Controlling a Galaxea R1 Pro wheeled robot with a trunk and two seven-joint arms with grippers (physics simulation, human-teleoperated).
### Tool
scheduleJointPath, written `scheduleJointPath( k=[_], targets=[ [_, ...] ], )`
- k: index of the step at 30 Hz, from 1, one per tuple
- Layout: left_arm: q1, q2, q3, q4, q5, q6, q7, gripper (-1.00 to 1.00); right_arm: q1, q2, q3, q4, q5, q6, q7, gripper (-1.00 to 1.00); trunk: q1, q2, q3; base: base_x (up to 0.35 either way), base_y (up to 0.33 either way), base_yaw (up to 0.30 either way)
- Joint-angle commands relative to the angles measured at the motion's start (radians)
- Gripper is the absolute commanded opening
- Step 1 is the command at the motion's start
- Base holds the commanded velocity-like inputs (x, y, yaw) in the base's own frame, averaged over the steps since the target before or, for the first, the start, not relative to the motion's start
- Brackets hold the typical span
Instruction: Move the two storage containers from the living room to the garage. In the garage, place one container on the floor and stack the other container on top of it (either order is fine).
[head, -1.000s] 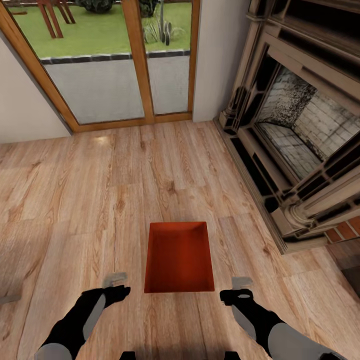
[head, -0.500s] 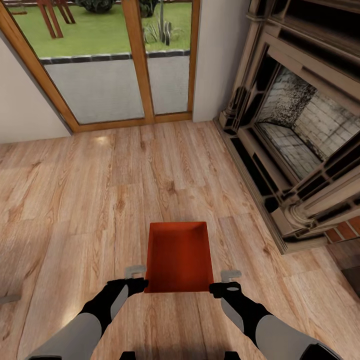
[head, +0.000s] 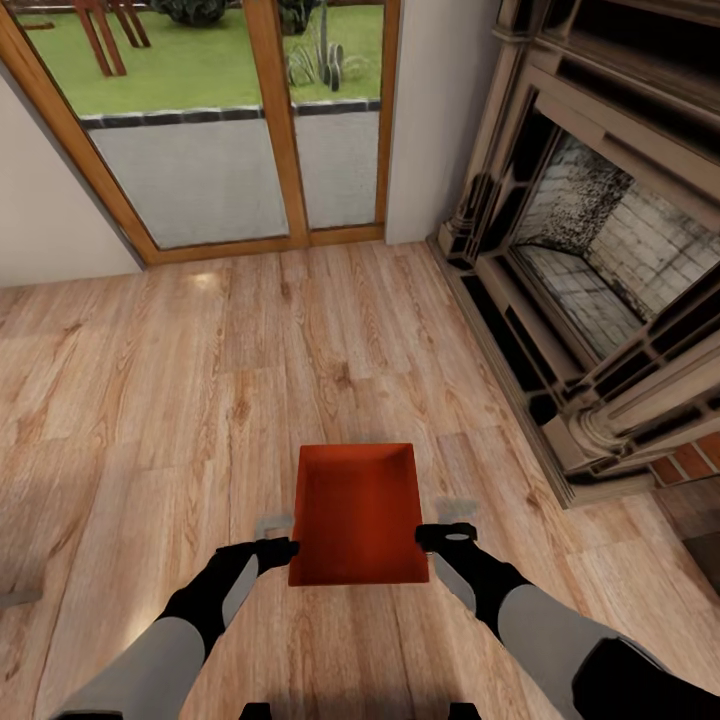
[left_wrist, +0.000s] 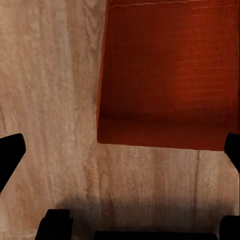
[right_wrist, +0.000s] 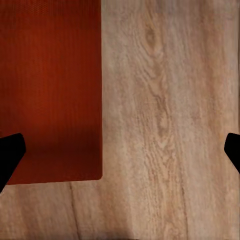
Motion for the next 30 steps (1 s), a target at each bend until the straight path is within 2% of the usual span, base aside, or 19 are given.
scheduleJointPath(
  k=[1,5,14,19,20,21,28,30],
  targets=[
    [-0.005,-0.002,0.001,-0.006,0.010,0.010,0.004,1.00,-0.009,0.003,0.008,0.005,-0.006,0.005,-0.008,1.00,0.000,0.000,-0.001,0.000,0.000,0.000],
    [-0.037,-0.011,0.001,-0.010,0.010,0.040,0.004,1.00,-0.034,0.024,0.008,0.029,-0.006,-0.006,-0.011,1.00,0.000,0.000,-0.001,0.000,0.000,0.000],
    [-0.047,-0.010,-0.001,-0.021,-0.001,0.055,0.004,1.00,-0.041,0.039,0.010,0.036,-0.008,-0.054,-0.011,1.00,0.000,0.000,-0.001,0.000,0.000,0.000],
    [-0.047,-0.012,0.000,-0.027,-0.059,0.054,0.004,1.00,-0.041,0.040,0.011,0.037,-0.006,-0.058,-0.011,1.00,0.000,0.000,-0.001,0.000,0.000,0.000],
    [-0.047,-0.013,0.001,-0.029,-0.085,0.048,0.007,1.00,-0.041,0.040,0.011,0.038,-0.006,-0.059,-0.011,1.00,0.000,0.000,-0.001,0.000,0.000,0.000],
    [-0.047,-0.014,0.001,-0.029,-0.094,0.045,0.009,1.00,-0.041,0.040,0.011,0.040,-0.006,-0.059,-0.011,1.00,0.000,0.000,-0.001,0.000,0.000,0.000],
    [-0.047,-0.017,0.002,-0.031,-0.110,0.042,0.022,1.00,-0.041,0.040,0.010,0.064,-0.008,-0.059,-0.011,1.00,0.000,0.000,-0.001,0.000,0.000,0.000],
    [-0.047,-0.018,0.002,-0.034,-0.109,0.043,0.072,1.00,-0.041,0.040,0.009,0.065,-0.010,-0.059,-0.011,1.00,0.000,0.000,-0.001,0.000,0.000,0.000]
  ],
)
